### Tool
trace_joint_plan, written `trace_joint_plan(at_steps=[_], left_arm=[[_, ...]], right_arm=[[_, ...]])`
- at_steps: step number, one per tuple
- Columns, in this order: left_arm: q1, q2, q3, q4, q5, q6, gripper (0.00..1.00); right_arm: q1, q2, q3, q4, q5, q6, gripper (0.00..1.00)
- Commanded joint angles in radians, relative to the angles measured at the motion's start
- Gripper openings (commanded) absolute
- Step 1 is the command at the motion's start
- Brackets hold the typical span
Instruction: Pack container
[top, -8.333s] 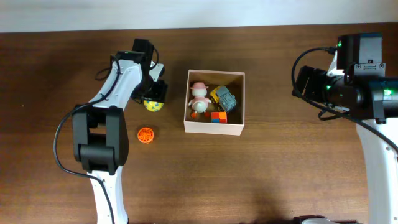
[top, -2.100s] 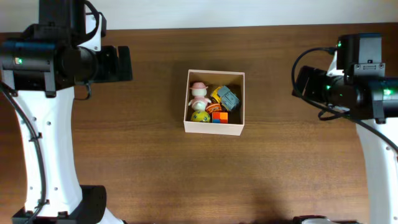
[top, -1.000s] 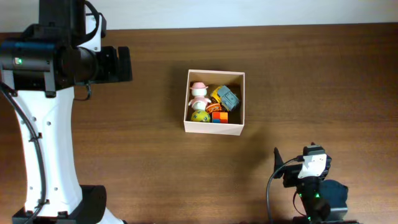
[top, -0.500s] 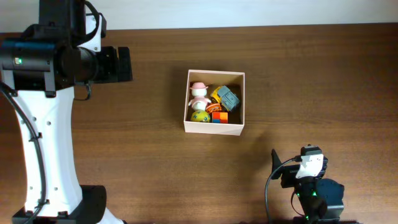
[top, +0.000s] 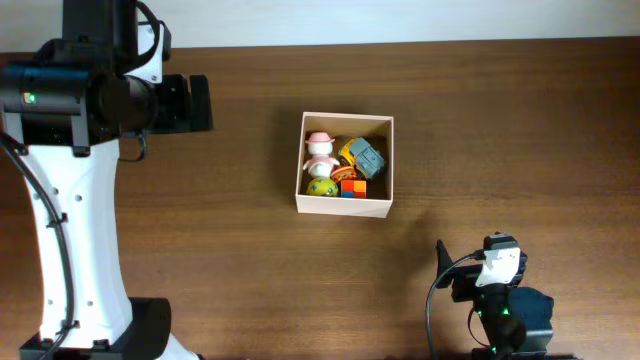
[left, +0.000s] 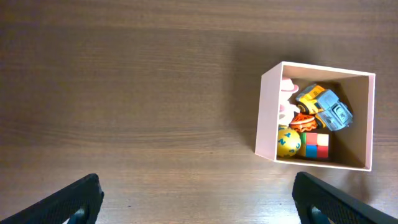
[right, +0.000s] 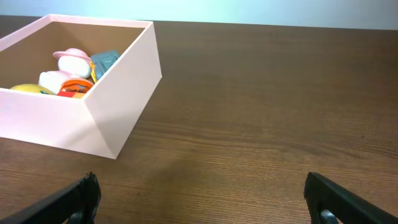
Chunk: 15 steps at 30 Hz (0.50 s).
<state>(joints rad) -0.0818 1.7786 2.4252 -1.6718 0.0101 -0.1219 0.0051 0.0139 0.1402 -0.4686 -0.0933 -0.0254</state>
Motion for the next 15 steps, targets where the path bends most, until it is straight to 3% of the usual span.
trace_joint_plan(at_steps=[1, 4, 8, 15], left_arm=[[0.005, -0.003, 0.0, -0.001, -0.053, -0.008, 0.99], [0.004, -0.038, -0.005, 0.046, -0.148, 0.003, 0.99], [0.004, -0.138, -0.103, 0.183, -0.146, 0.085, 0.99], [0.005, -0.409, -0.552, 0.468, -0.119, 0.32, 0.99]], right_arm=[[-0.005, -0.01, -0.007, 0.002, -0.011, 0.011, 0.99], [-0.005, -0.01, -0.007, 0.002, -0.012, 0.011, 0.99], [-0.005, -0.01, -0.007, 0.002, -0.011, 0.011, 0.99], [-0.005, -0.01, -0.007, 0.002, -0.011, 0.011, 0.99]])
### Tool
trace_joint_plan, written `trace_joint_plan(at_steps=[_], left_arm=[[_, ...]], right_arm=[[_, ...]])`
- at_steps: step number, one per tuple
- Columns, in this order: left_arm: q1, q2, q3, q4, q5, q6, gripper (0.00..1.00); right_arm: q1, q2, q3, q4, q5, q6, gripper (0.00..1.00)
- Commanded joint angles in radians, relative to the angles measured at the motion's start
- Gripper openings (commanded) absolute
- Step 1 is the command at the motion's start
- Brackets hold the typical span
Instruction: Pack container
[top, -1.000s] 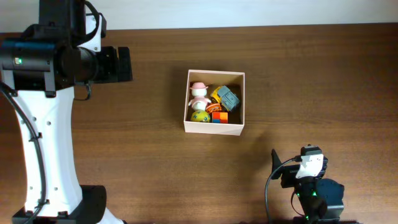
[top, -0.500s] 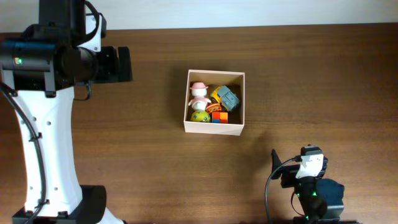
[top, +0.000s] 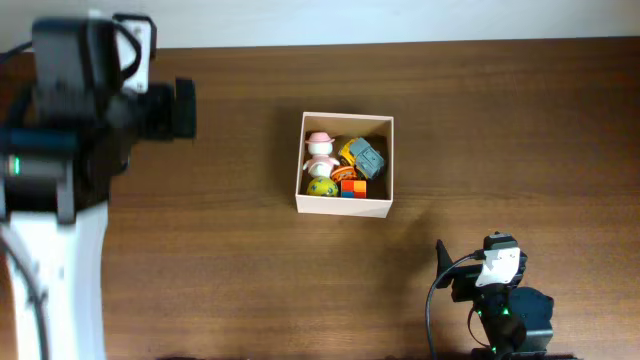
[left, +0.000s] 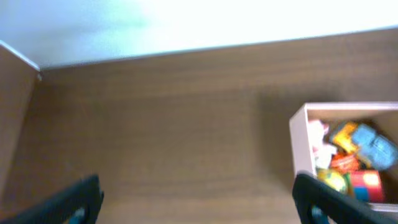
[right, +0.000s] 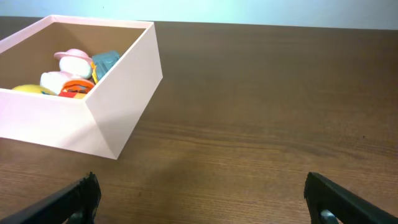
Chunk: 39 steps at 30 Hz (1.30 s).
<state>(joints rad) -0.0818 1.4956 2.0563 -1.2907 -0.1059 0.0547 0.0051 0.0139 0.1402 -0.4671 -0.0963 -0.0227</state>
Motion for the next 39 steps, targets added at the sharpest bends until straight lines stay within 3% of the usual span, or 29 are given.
trace_joint_plan(at_steps=[1, 6, 18, 27, 39], left_arm=[[0.005, -0.179, -0.272, 0.148, -0.003, 0.155, 0.99], [0.021, -0.438, -0.666, 0.362, 0.032, 0.16, 0.99], [0.047, -1.05, -1.462, 0.674, 0.076, 0.107, 0.99], [0.047, -1.273, -1.728, 0.724, 0.072, 0.027, 0.99], [0.047, -1.492, -1.875, 0.742, 0.073, -0.01, 0.99]], right_arm=[[-0.005, -0.01, -0.007, 0.0, -0.008, 0.008, 0.99], [-0.005, -0.01, -0.007, 0.0, -0.008, 0.008, 0.99], [-0.005, -0.01, -0.007, 0.0, -0.008, 0.008, 0.99], [-0.005, -0.01, -0.007, 0.0, -0.009, 0.008, 0.99], [-0.005, -0.01, -0.007, 0.0, -0.008, 0.008, 0.99]])
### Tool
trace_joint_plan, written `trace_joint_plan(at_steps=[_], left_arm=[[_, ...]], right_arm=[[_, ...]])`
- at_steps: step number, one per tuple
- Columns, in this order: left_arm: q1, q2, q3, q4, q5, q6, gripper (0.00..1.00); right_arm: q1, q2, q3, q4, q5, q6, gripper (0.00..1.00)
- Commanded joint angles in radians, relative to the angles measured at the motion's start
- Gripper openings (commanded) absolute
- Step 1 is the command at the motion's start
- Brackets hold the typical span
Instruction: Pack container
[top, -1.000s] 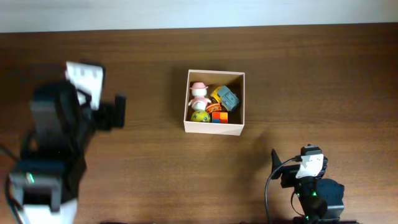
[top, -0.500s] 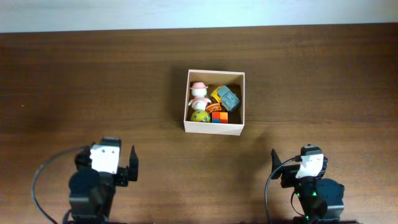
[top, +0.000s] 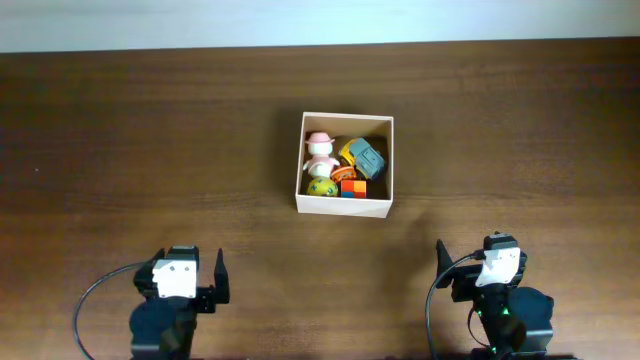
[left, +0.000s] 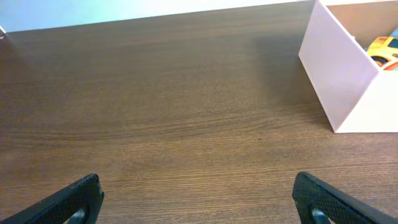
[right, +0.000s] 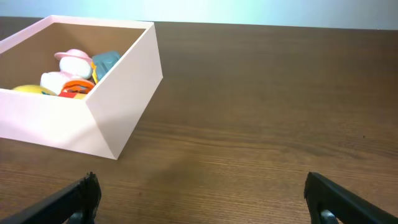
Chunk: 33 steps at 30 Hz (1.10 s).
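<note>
A pale pink open box (top: 389, 165) stands mid-table and holds several small toys: a pink-hatted figure (top: 320, 150), a yellow and grey truck (top: 362, 156), a yellow ball (top: 321, 186) and a coloured cube (top: 349, 187). My left gripper (top: 187, 275) rests folded at the front left edge, open, with nothing between its fingers (left: 74, 199); the box's corner (left: 345, 68) shows at its right. My right gripper (top: 472, 266) sits at the front right edge, open and empty, facing the box (right: 118, 93) at its left.
Dark wooden table (top: 180, 140) all round the box. A pale wall strip (top: 300, 20) runs along the far edge. No loose objects show on the tabletop outside the box.
My left arm, which stood raised at the table's far left, now lies folded at the front left edge with its gripper open low over the wood. The right arm and the box are unchanged.
The left arm was first stretched high at the left, its camera looking straight down on the box of toys. Then it was tilted towards the far wall. Now it is folded at the front edge. The right gripper stayed open at the front right throughout.
</note>
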<state>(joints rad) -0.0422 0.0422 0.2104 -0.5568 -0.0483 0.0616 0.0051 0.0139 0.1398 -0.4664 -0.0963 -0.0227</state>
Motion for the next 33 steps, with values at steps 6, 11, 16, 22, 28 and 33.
trace_joint_plan(at_steps=[6, 11, 16, 22, 28, 33], left_arm=[[0.007, -0.037, -0.032, 0.014, 0.015, -0.016, 0.99], [0.007, -0.037, -0.032, -0.016, 0.015, -0.016, 0.99], [0.007, -0.037, -0.032, -0.02, 0.015, -0.016, 0.99], [0.007, -0.037, -0.032, -0.02, 0.015, -0.016, 0.99], [0.007, -0.037, -0.032, -0.02, 0.015, -0.016, 0.99], [0.007, -0.037, -0.032, -0.02, 0.015, -0.016, 0.99]], right_arm=[[-0.005, -0.01, -0.007, -0.001, -0.008, 0.008, 0.99], [-0.005, -0.01, -0.007, -0.001, -0.009, 0.008, 0.99], [-0.005, -0.01, -0.007, -0.001, -0.008, 0.008, 0.99], [-0.005, -0.01, -0.007, -0.001, -0.009, 0.008, 0.99], [-0.005, -0.01, -0.007, -0.001, -0.008, 0.008, 0.99], [-0.005, -0.01, -0.007, -0.001, -0.008, 0.008, 0.99]])
